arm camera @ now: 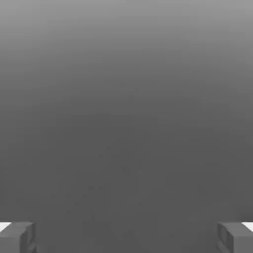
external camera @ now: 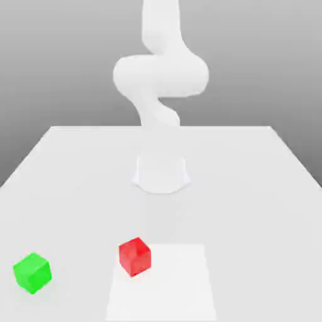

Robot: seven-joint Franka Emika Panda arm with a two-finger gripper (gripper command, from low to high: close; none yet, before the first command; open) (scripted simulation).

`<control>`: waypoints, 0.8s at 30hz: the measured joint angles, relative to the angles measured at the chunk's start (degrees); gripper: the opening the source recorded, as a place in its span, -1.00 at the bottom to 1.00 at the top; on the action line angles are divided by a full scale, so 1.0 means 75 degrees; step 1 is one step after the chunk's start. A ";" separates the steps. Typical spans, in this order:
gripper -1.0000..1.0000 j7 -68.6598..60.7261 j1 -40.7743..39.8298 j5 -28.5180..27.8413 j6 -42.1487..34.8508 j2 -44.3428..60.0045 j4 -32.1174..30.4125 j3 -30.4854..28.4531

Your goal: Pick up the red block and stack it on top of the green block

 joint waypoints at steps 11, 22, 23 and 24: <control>0.00 -0.3057 0.0695 -0.0011 0.1949 0.3062 -0.2036 -0.1305; 0.00 -0.5828 0.0619 0.0668 0.4145 0.6252 -0.3383 -0.1475; 0.00 -0.6001 0.0477 0.0898 0.4370 0.6528 -0.3346 -0.1283; 0.00 -0.6178 0.0301 0.1134 0.4598 0.6804 -0.3307 -0.1052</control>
